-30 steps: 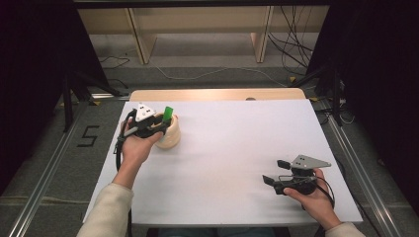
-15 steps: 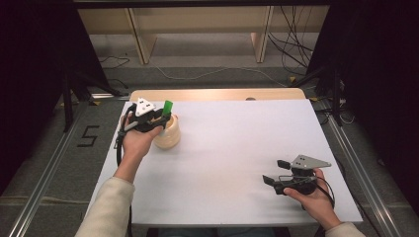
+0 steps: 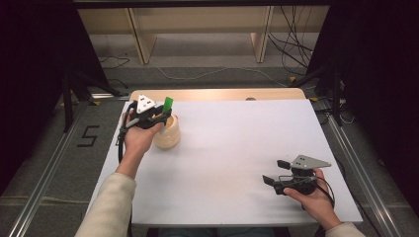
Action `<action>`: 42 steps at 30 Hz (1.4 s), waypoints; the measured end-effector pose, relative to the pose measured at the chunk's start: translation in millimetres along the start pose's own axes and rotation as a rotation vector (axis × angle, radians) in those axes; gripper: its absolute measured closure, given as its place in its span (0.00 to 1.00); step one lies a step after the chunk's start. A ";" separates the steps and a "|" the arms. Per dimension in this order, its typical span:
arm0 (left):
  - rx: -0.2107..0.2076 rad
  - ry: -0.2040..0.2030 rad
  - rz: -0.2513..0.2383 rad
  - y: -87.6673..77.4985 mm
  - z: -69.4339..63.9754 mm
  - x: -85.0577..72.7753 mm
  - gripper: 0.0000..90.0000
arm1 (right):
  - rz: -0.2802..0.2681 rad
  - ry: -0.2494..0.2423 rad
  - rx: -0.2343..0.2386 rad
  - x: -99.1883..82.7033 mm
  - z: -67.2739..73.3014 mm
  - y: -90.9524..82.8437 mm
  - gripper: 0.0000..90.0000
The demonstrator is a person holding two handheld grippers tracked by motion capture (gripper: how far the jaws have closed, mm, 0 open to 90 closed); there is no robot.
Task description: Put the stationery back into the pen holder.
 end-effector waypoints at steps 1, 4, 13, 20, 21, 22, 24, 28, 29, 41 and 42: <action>-0.001 0.002 -0.001 0.3 0.3 0.3 0.74 | -0.001 0.000 0.000 0.0 0.0 0.0 0.18; 0.002 -0.002 -0.005 1.6 1.2 1.2 0.74 | 0.003 -0.001 -0.001 0.0 -0.2 -0.1 0.18; 0.009 0.005 -0.018 5.9 3.4 4.9 0.74 | 0.003 -0.001 0.000 0.1 -0.1 -0.1 0.18; 0.017 0.017 -0.032 11.3 4.3 6.1 0.74 | 0.003 0.000 0.000 0.1 -0.2 0.0 0.18; 0.021 0.023 -0.035 12.0 4.5 6.1 0.74 | 0.003 0.000 0.000 0.1 -0.2 0.0 0.18; 0.021 0.025 -0.040 12.8 4.5 6.1 0.74 | 0.002 -0.002 0.002 0.1 -0.4 0.2 0.18; 0.019 0.028 -0.044 14.4 4.6 5.9 0.74 | 0.003 0.000 0.001 0.1 -0.1 0.1 0.18; 0.021 0.036 -0.046 17.1 4.2 5.2 0.74 | 0.004 0.006 0.000 0.0 -0.1 0.0 0.18; 0.022 0.041 -0.048 17.7 4.2 5.1 0.74 | 0.004 0.006 -0.001 0.1 -0.1 0.0 0.18; 0.018 0.062 -0.058 24.5 4.7 2.6 0.74 | 0.005 0.006 0.002 0.1 0.0 0.1 0.18; 0.016 0.062 -0.058 24.9 4.6 2.5 0.74 | 0.000 -0.001 0.004 0.1 -0.5 0.5 0.18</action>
Point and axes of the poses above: each handheld gripper's, and its own axes: y roughly forward along the jaws, x roughly out of its top, z roughly to its left, the point moved 1 cm from there along y, roughly forward along the jaws, and after that the axes turned 5 degrees about x, right-handed, at the moved point
